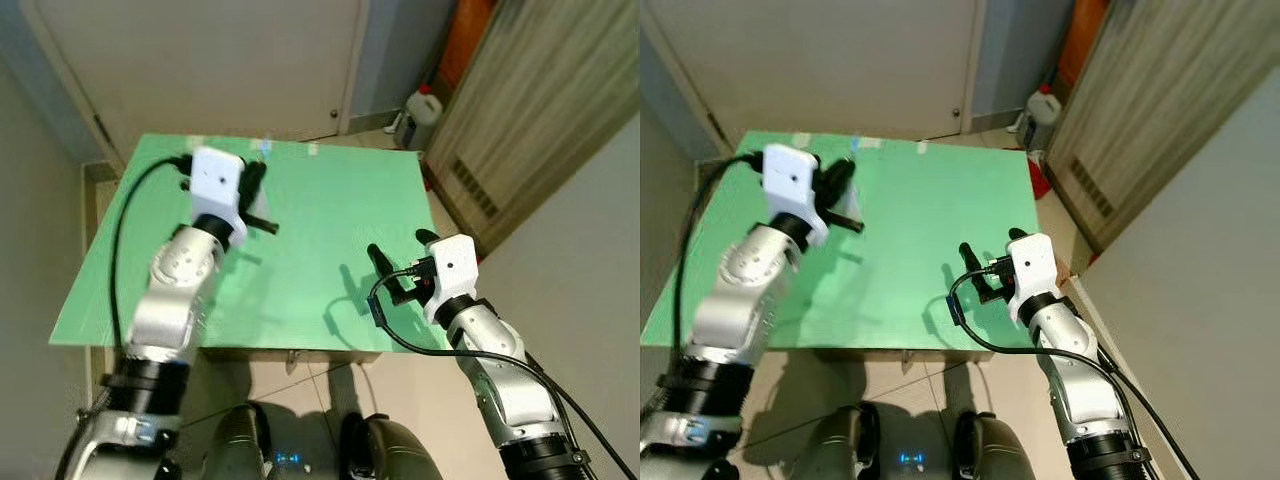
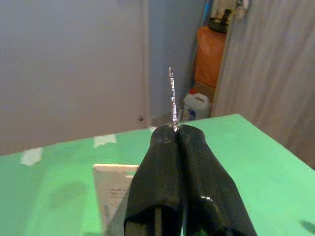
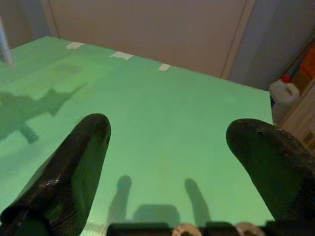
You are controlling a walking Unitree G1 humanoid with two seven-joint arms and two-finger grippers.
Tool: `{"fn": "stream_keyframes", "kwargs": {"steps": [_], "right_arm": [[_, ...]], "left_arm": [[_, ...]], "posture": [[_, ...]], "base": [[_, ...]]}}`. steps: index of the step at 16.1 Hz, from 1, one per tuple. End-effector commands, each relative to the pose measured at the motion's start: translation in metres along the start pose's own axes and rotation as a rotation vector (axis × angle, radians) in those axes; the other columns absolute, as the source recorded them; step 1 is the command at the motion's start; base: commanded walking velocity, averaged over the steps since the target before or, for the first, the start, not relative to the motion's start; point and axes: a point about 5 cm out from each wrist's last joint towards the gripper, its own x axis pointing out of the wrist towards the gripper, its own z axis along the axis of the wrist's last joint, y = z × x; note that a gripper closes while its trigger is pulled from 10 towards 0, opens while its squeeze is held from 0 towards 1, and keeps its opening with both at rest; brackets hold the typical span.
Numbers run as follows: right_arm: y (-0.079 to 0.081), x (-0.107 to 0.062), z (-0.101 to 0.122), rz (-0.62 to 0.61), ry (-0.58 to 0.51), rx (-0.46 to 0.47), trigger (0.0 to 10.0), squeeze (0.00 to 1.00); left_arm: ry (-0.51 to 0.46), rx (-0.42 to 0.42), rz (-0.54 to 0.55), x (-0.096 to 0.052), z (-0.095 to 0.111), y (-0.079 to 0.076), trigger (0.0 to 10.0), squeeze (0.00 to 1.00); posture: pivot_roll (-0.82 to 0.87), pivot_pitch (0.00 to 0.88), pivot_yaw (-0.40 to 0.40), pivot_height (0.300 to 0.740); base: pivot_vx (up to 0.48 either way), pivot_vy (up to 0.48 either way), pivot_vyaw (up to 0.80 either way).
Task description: Hang keys on a hook
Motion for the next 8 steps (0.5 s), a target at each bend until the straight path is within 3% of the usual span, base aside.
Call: {"fn": "stream_keyframes", "kwargs": {"steps": [1,3,8], "right_arm": [[-0.005,-0.003,0.003,-0.024,-0.013,-0.010,10.0,0.00],[-0.004,-0.002,0.002,-0.022,-0.003,-0.014,10.0,0.00],[-0.003,-0.001,0.002,0.000,0.003,-0.024,10.0,0.00]], "left_arm": [[0.025,-0.007,-0.009,-0.003,-0.008,-0.006,0.0,0.00],[0.030,-0.031,-0.012,-0.004,-0.012,-0.012,0.0,0.00],[0.011,-0.002,-0.034,-0.007,-0.012,-0.018,0.0,0.00]], "posture": [[-0.06,0.138,-0.052,0.710],[-0.07,0.138,-0.057,0.710],[-0.06,0.138,-0.069,0.710]], "base": [[0.000,0.000,0.00],[0.000,0.000,-0.21],[0.000,0.000,-0.76]]}}
